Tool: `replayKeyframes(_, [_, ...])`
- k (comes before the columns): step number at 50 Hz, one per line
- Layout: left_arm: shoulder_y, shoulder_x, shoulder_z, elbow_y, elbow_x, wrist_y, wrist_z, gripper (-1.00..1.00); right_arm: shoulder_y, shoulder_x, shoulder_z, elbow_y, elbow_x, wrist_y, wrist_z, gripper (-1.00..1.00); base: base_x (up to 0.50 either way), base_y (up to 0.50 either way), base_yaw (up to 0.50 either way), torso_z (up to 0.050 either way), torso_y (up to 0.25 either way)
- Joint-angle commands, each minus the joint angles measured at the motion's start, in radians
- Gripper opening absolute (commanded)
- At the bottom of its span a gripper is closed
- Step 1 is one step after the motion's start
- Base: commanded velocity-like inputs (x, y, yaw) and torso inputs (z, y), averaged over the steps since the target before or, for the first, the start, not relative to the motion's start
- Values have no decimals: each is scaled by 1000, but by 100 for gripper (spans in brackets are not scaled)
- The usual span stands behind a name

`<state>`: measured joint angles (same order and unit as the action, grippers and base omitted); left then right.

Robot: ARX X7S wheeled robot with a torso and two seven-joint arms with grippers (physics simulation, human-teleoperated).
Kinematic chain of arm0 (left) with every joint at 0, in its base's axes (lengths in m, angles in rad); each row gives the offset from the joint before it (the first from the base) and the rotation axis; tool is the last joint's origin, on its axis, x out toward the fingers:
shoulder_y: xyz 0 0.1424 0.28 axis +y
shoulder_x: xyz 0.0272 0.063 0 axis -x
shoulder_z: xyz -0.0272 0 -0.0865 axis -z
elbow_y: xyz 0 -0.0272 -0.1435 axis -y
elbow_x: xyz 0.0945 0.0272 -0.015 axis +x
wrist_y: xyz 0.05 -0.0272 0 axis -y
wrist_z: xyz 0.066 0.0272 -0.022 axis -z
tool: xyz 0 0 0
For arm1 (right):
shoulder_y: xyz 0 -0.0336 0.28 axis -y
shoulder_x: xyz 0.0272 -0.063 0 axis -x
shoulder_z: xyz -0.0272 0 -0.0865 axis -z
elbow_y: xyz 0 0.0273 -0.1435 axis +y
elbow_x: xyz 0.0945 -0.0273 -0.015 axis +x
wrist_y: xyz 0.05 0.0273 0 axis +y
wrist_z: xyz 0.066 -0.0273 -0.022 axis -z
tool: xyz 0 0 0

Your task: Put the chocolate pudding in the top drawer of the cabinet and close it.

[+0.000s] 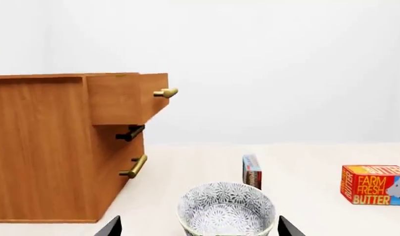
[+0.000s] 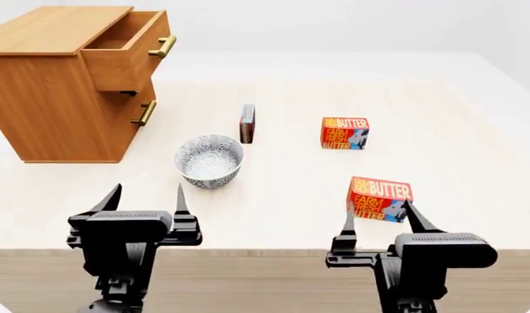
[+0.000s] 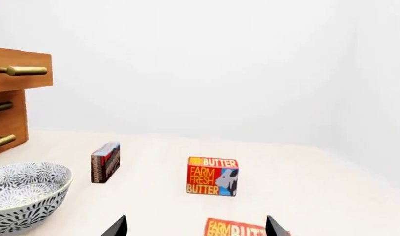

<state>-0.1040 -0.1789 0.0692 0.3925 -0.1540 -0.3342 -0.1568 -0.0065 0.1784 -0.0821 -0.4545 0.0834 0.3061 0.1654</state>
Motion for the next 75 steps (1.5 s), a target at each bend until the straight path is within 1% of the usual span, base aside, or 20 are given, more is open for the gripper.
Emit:
replayKeyframes(1, [-161,-78,-21,219,-66,-331,-3,100,112,76,42,-319,28,366,12,100,0,0,0,50,0])
replayKeyframes(7, [-333,-103,-24,296,-104,-591,-24,100,307,99,134,-470,95,672,13,100,0,0,0,37,0])
replayKeyframes(8, [-382,-99,-41,312,-122,-654,-29,100,353,105,144,-497,109,745,11,100,0,0,0,0,0])
replayKeyframes(11, [-509,-99,-69,334,-156,-798,-37,100,469,140,130,-550,126,917,14,100,0,0,0,0,0])
replayKeyframes(16, [-716,-92,-106,306,-208,-983,-27,100,650,174,116,-590,177,1133,8,100,0,0,0,0,0])
replayKeyframes(18, [-797,-89,-115,273,-215,-1039,-30,100,734,174,132,-591,245,1253,5,100,0,0,0,0,0])
replayKeyframes(19, [-827,-96,-104,259,-209,-1047,-36,100,748,187,147,-572,317,1264,30,100,0,0,0,0,0])
replayKeyframes(20, [-869,-103,-93,241,-206,-1064,-39,100,775,217,169,-546,453,1264,112,100,0,0,0,0,0])
replayKeyframes(22, [-943,-113,-69,212,-199,-1087,-45,100,859,295,220,-470,753,1264,395,100,0,0,0,0,0])
replayKeyframes(23, [-979,-114,-63,197,-199,-1105,-46,100,907,326,224,-429,903,1264,522,100,0,0,0,0,0])
replayKeyframes(25, [-1049,-116,-46,158,-198,-1123,-46,100,987,360,211,-363,1203,1261,673,100,0,0,0,0,0])
replayKeyframes(26, [-1080,-116,-40,135,-196,-1129,-46,100,1020,372,201,-336,1254,1258,716,100,0,0,0,0,0])
replayKeyframes(29, [-1162,-116,-23,69,-193,-1140,-43,100,1102,398,161,-265,1322,1251,785,100,0,0,0,0,0])
replayKeyframes(32, [-1226,-126,8,3,-187,-1124,-35,100,1178,421,119,-206,1365,1246,828,100,0,0,0,0,0])
replayKeyframes(39, [-1344,-140,60,-127,-169,-1079,-19,100,1335,455,44,-105,1417,1235,859,100,0,0,0,0,0])
replayKeyframes(45, [-1377,-148,83,-178,-159,-1044,-14,100,1409,472,4,-75,1427,1216,855,100,23,0,0,0,0])
replayKeyframes(53, [-1382,-155,86,-188,-156,-1038,-17,100,1418,490,-19,-87,1407,1184,827,100,459,0,0,0,0])
replayKeyframes(75, [-1368,-158,99,-193,-161,-1018,-18,100,1403,532,-51,-92,1394,1137,813,100,500,0,0,0,0])
